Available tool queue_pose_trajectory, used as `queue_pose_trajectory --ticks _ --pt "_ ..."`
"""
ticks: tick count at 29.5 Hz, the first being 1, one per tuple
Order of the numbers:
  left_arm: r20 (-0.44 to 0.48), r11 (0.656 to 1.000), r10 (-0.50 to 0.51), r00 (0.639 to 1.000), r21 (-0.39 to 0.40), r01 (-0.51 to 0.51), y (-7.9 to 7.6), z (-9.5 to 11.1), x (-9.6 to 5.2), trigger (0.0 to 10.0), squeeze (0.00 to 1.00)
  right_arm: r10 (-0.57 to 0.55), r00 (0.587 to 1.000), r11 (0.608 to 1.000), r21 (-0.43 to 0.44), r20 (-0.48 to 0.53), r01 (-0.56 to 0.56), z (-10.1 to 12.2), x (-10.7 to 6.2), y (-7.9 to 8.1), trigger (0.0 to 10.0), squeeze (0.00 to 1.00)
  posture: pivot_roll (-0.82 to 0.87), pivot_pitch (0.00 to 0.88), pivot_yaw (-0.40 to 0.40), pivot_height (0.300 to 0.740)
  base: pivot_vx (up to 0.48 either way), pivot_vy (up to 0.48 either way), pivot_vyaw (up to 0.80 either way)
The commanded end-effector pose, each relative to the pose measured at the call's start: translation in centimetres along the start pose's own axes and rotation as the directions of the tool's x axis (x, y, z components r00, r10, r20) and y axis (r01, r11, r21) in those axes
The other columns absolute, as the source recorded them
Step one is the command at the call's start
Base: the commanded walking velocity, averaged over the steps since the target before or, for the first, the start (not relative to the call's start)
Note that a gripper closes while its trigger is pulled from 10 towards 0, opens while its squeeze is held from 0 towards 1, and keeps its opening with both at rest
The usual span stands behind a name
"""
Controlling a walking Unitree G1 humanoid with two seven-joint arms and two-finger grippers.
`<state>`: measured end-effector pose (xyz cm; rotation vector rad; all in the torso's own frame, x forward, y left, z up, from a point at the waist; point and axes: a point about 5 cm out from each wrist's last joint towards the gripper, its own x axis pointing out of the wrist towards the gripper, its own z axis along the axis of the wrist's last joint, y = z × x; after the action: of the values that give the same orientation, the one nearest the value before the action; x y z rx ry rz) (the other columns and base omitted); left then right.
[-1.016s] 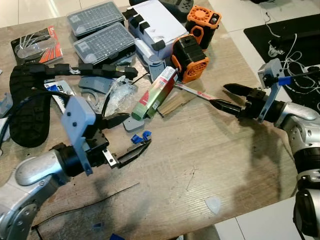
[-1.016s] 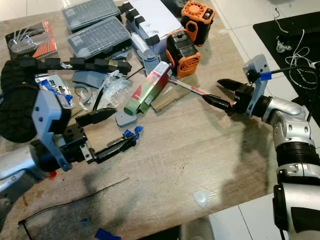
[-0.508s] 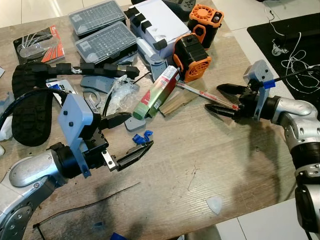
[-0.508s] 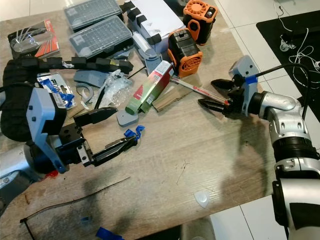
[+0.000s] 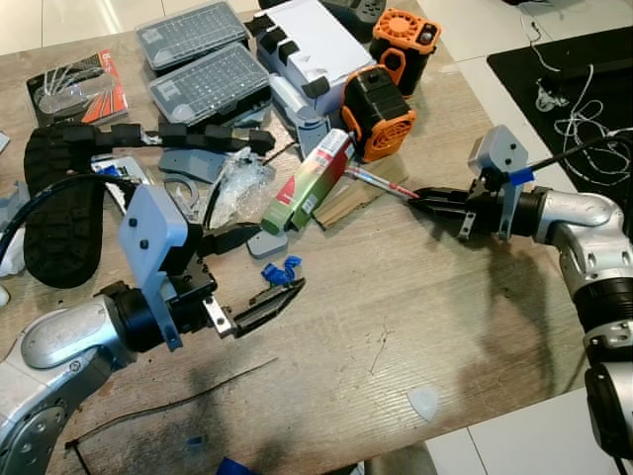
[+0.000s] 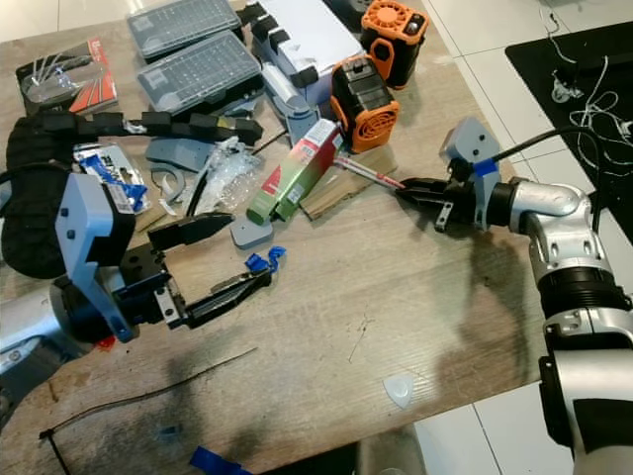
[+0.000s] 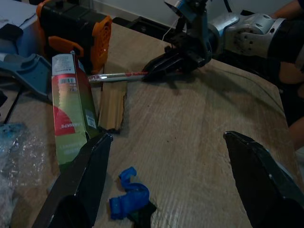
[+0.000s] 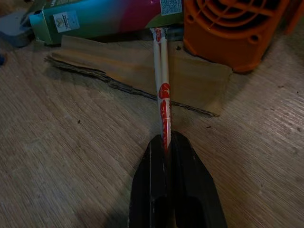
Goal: Picking trash to rubbish bin
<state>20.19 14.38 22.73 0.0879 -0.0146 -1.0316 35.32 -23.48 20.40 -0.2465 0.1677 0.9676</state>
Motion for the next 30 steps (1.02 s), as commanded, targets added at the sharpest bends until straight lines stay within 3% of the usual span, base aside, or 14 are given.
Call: queue_pose_trajectory --ticks 1,3,4,6,9,11,12,13,16,17,22,26,27,30 --pt "0.001 1.0 0.0 1.0 -0.009 0.0 -0.1 -0.4 0.2 10.0 0.0 0.012 1.0 0.999 0.049 -0.005 -0.012 -0.8 0.1 0.3 0.0 0.0 0.03 0.323 -0.014 0.74 0.0 0.0 0.0" --pt "0.012 1.0 0.007 1.0 -0.01 -0.007 0.0 -0.4 0.3 10.0 0.0 0.015 0.998 0.997 0.07 0.067 -0.02 0.1 0.1 0.2 0.0 0.0 0.03 0.31 -0.021 0.74 0.0 0.0 0.0" --pt "0.027 1.0 0.019 0.999 -0.01 -0.019 0.2 -0.4 0.6 10.0 0.0 0.023 0.986 0.995 0.092 0.168 -0.039 1.3 0.1 0.3 0.0 0.0 0.02 0.292 -0.026 0.74 0.0 0.0 0.0" --pt "0.027 1.0 0.019 0.999 -0.01 -0.019 0.2 -0.4 0.6 10.0 0.0 0.023 0.986 0.995 0.092 0.168 -0.039 1.3 0.1 0.3 0.0 0.0 0.02 0.292 -0.026 0.74 0.0 0.0 0.0" --pt "0.086 0.997 0.069 0.994 -0.026 -0.067 1.4 -0.5 1.6 10.0 0.0 0.06 0.914 0.986 0.117 0.402 -0.117 4.2 0.3 0.8 0.0 0.0 0.0 0.232 -0.036 0.74 0.0 0.0 0.0" --pt "0.104 0.996 0.085 0.991 -0.034 -0.082 1.8 -0.5 1.8 10.0 0.0 0.075 0.895 0.985 0.109 0.44 -0.136 4.7 0.4 1.2 0.0 0.0 0.0 0.211 -0.036 0.74 0.0 0.0 0.0" --pt "0.113 0.995 0.095 0.989 -0.04 -0.091 2.1 -0.5 1.9 10.0 0.0 0.083 0.885 0.984 0.103 0.458 -0.146 4.9 0.5 1.3 2.9 0.0 0.0 0.205 -0.036 0.74 0.0 0.0 0.0" --pt "0.132 0.993 0.111 0.985 -0.043 -0.107 2.7 -0.5 2.1 10.0 0.0 0.094 0.88 0.984 0.094 0.466 -0.155 5.0 0.8 1.5 3.8 0.0 0.0 0.163 -0.038 0.74 0.0 0.0 0.0" --pt "0.16 0.991 0.134 0.978 -0.048 -0.128 3.5 -0.3 2.3 10.0 0.0 0.107 0.873 0.983 0.082 0.475 -0.166 5.2 1.2 1.8 4.0 0.0 0.0 0.152 -0.038 0.74 0.0 0.0 0.0" --pt "0.176 0.988 0.149 0.973 -0.057 -0.141 4.0 -0.4 2.5 10.0 0.0 0.109 0.873 0.984 0.074 0.475 -0.163 5.3 1.5 1.9 10.0 0.0 0.0 0.135 -0.036 0.74 0.0 0.0 0.0" --pt "0.214 0.963 0.263 0.941 -0.124 -0.241 7.2 -1.7 3.6 10.0 0.0 0.107 0.874 0.988 0.046 0.474 -0.146 6.1 3.4 2.5 10.0 0.0 0.0 0.037 -0.026 0.74 0.0 0.0 0.0" --pt "0.18 0.934 0.35 0.919 -0.142 -0.328 9.3 -3.5 4.1 10.0 0.0 0.003 0.862 0.996 0.075 0.506 -0.047 6.3 5.6 3.0 10.0 0.0 0.0 0.0 -0.009 0.74 0.0 0.0 0.0" --pt "0.17 0.921 0.383 0.908 -0.154 -0.359 10.1 -4.2 4.4 10.0 0.0 -0.08 0.841 0.993 0.119 0.536 0.018 6.4 6.6 3.4 10.0 0.0 0.01 0.0 -0.012 0.74 0.0 0.0 0.0" --pt "0.148 0.893 0.442 0.885 -0.17 -0.418 10.5 -5.1 4.4 10.0 0.0 -0.153 0.824 0.984 0.164 0.546 0.074 5.8 7.5 4.2 10.0 0.0 0.02 0.0 -0.028 0.74 0.0 0.0 0.0"
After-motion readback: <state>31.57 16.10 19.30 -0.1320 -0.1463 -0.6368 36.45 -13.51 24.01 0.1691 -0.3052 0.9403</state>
